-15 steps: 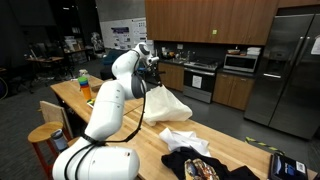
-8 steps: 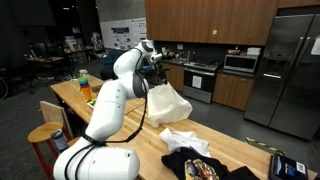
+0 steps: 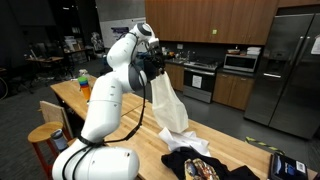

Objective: Pick up to unfold the tote bag

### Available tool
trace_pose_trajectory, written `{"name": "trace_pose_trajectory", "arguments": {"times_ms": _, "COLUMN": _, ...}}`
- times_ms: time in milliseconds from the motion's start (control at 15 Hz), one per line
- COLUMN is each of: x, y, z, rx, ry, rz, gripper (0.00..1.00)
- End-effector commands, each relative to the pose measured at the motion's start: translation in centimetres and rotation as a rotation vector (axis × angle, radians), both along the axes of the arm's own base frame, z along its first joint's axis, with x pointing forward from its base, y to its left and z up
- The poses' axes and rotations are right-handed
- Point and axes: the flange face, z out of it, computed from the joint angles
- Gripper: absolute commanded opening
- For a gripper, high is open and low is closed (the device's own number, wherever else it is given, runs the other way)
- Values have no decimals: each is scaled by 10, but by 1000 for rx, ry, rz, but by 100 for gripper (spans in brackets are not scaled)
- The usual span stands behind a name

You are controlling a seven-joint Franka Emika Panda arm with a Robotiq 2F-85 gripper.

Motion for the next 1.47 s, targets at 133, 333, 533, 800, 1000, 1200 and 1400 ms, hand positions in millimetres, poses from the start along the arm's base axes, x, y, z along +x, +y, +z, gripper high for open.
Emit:
{"name": "trace_pose_trajectory", "arguments": {"times_ms": 133, "x": -16, "y": 48, "z": 5, "rx": 89, "ry": -25, "rz": 57, "gripper": 1}}
{"name": "trace_pose_trajectory", "arguments": {"times_ms": 333, "x": -1, "y": 91, "z": -24, "rx": 238, "ry": -30, "rz": 203, "gripper": 1}}
{"name": "trace_pose_trajectory", "arguments": {"times_ms": 533, "x": 15, "y": 129, "z": -46, "rx": 253, "ry": -68, "rz": 394, "gripper": 1}}
{"name": "trace_pose_trajectory", "arguments": {"times_ms": 800, "x": 27, "y": 166, "z": -69, "rx": 233, "ry": -78, "rz": 635, "gripper": 1}}
{"name": "trace_pose_trajectory", "arguments": {"times_ms": 1000, "x": 29, "y": 187, "z": -69, "rx": 204, "ry": -72, "rz": 810, "gripper": 1}}
{"name": "trace_pose_trajectory", "arguments": {"times_ms": 1200, "x": 33, "y": 207, "z": -65, "rx": 203, "ry": -97, "rz": 982, "gripper": 1}}
{"name": "trace_pose_trajectory", "arguments": {"times_ms": 1400, "x": 36, "y": 212, "z": -74, "rx": 212, "ry": -95, "rz": 1005, "gripper": 4}}
